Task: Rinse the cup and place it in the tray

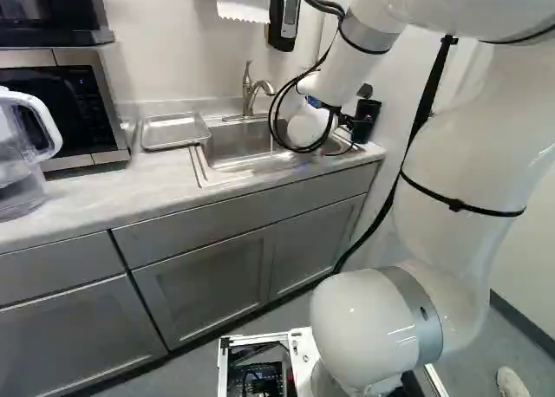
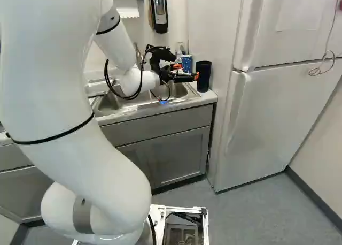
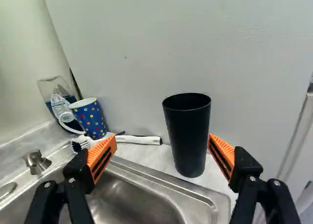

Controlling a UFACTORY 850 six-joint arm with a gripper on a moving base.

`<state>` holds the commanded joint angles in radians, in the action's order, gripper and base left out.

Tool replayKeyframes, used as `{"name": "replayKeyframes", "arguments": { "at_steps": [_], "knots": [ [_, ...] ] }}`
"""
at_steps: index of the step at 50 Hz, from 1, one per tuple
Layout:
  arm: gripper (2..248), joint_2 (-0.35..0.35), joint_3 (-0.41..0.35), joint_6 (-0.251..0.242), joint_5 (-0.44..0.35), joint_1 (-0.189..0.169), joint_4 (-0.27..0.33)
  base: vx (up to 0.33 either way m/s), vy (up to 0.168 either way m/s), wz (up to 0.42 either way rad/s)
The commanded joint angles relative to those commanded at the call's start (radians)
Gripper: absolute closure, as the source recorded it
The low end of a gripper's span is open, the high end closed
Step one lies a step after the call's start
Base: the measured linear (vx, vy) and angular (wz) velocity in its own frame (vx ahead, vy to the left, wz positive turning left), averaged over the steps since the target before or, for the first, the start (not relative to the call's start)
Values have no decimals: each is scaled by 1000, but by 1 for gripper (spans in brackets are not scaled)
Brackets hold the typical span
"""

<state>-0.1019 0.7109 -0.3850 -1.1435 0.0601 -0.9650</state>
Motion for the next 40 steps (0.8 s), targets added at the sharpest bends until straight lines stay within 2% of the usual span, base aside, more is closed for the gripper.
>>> {"name": "replayKeyframes", "arguments": {
  "at_steps": [14, 40],
  "knots": [
    [3, 0, 0, -144, -21, 0, -29, 0, 0, 0],
    [3, -32, 35, -144, -65, -11, -84, 0, 0, 0]
  ]
}}
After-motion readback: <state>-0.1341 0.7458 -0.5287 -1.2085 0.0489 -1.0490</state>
